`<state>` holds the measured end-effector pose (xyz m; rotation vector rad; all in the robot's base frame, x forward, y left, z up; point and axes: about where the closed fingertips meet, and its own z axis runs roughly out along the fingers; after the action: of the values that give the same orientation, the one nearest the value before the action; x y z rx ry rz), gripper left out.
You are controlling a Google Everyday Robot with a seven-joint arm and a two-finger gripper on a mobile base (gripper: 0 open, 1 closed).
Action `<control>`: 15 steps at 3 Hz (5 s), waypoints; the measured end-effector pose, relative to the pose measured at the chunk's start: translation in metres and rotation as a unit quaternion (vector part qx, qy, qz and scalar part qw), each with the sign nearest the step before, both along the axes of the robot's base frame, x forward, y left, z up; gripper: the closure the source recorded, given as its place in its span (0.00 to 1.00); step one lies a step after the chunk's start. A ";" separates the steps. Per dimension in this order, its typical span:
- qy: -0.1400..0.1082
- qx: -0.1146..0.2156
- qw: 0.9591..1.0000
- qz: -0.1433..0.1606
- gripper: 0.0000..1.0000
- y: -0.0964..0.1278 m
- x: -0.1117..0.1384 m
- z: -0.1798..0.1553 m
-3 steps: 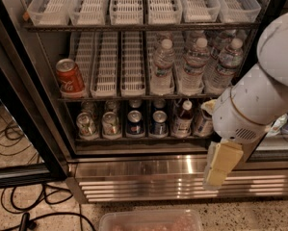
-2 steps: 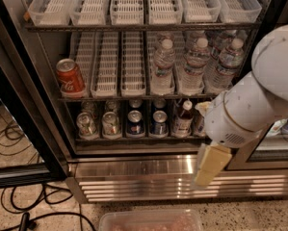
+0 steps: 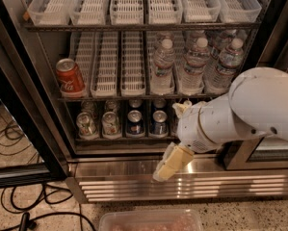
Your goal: Pick coke can from middle shelf of fridge
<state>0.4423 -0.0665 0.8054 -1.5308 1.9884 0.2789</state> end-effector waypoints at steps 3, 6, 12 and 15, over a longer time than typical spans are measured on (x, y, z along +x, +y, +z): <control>-0.075 0.067 0.995 0.016 0.00 0.044 0.032 0.015; -0.203 0.244 0.945 0.071 0.00 0.159 0.105 0.064; -0.193 0.295 0.935 0.038 0.09 0.206 0.171 0.040; -0.171 0.299 0.936 0.066 0.16 0.245 0.179 0.039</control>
Offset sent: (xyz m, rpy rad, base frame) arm 0.0209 0.0227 0.0041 0.0848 -0.0630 0.0037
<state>0.6216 0.1786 0.8444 -1.2120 1.3592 0.5718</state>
